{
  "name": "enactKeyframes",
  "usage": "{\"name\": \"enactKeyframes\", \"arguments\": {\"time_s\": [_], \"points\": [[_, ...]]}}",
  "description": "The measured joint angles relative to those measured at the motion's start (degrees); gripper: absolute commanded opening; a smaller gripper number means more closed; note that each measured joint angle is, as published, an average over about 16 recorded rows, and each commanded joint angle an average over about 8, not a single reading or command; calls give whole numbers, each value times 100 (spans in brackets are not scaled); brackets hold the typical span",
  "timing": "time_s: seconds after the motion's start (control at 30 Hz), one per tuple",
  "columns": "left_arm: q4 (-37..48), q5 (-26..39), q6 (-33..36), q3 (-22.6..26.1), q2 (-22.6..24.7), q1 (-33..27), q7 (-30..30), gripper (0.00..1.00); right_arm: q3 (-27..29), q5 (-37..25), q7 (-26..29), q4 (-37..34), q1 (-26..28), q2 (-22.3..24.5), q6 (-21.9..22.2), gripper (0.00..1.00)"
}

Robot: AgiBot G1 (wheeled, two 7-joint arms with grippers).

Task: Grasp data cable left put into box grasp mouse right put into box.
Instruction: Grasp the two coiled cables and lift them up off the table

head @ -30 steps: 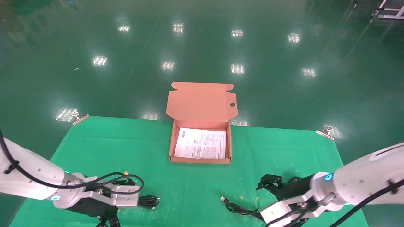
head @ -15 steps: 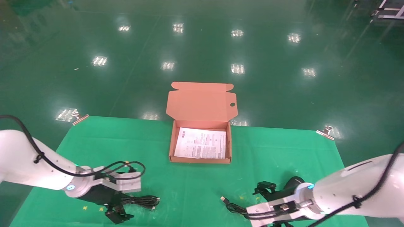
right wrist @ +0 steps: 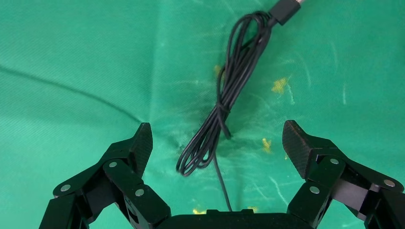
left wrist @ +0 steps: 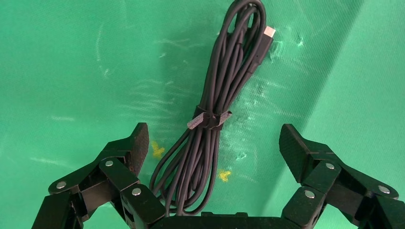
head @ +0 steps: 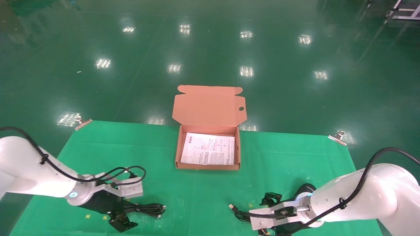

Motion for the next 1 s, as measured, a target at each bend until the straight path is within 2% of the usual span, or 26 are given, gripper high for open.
{"name": "enactKeyframes", "arguments": {"time_s": [0.17, 0.23, 0.27, 1.0], "points": [[338, -73, -92, -53, 61, -55, 151, 31, 0, -66, 2, -188, -31, -101, 163, 0], [409, -89, -114, -65, 71, -69, 188, 6, 3, -77, 0, -227, -40, -122, 202, 0], [433, -96, -123, -70, 73, -75, 200, 0, 4, -81, -4, -239, -43, -129, 217, 0], [327, -71, -97, -52, 65, -58, 183, 0, 3, -64, 10, -199, -29, -112, 167, 0]]}}
